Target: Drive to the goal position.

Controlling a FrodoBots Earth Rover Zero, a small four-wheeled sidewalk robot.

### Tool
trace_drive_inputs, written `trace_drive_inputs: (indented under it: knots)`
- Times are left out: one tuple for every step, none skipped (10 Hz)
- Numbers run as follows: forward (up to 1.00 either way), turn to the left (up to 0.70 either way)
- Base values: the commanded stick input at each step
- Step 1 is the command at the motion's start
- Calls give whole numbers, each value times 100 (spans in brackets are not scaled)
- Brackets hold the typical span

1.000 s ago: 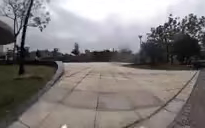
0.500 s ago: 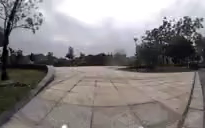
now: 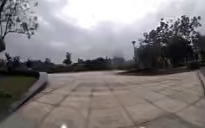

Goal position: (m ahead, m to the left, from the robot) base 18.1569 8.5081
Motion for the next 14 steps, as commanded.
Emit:
trace_drive_inputs:
  knots:
    - [100,0]
    - [100,0]
    - [100,7]
    - [100,27]
    - [100,39]
    - [100,40]
    - [100,40]
    - [100,40]
    - [100,40]
    - [100,40]
    - [100,40]
    - [100,40]
    - [100,40]
    - [100,40]
